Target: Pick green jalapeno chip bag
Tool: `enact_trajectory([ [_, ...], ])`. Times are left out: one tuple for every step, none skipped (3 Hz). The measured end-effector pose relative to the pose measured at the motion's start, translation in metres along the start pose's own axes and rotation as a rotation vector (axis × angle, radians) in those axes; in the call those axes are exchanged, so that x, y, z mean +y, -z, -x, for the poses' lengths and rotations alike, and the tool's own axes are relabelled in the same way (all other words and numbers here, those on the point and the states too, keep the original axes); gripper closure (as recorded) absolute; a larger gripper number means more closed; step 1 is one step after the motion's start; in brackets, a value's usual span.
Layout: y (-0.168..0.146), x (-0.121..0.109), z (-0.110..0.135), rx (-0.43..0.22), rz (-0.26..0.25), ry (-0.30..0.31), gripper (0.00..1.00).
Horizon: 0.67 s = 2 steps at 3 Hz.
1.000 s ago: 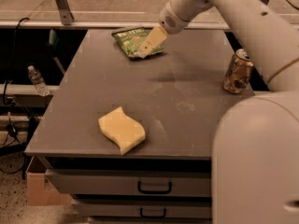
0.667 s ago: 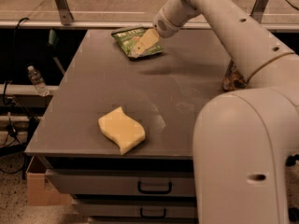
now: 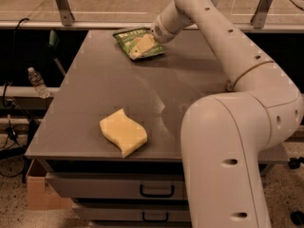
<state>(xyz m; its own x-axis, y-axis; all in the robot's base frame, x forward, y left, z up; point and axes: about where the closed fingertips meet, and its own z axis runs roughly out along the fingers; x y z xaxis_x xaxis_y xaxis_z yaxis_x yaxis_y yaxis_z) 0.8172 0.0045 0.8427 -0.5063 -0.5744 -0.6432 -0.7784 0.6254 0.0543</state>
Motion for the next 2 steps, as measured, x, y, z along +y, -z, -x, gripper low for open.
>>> enact_trajectory([
  [0.0024,-0.0046,0.0046,-0.032,0.005,0.019,0.4],
  [0.0113,-0.0031,0.0043,-0.047,0.003,0.098,0.64],
])
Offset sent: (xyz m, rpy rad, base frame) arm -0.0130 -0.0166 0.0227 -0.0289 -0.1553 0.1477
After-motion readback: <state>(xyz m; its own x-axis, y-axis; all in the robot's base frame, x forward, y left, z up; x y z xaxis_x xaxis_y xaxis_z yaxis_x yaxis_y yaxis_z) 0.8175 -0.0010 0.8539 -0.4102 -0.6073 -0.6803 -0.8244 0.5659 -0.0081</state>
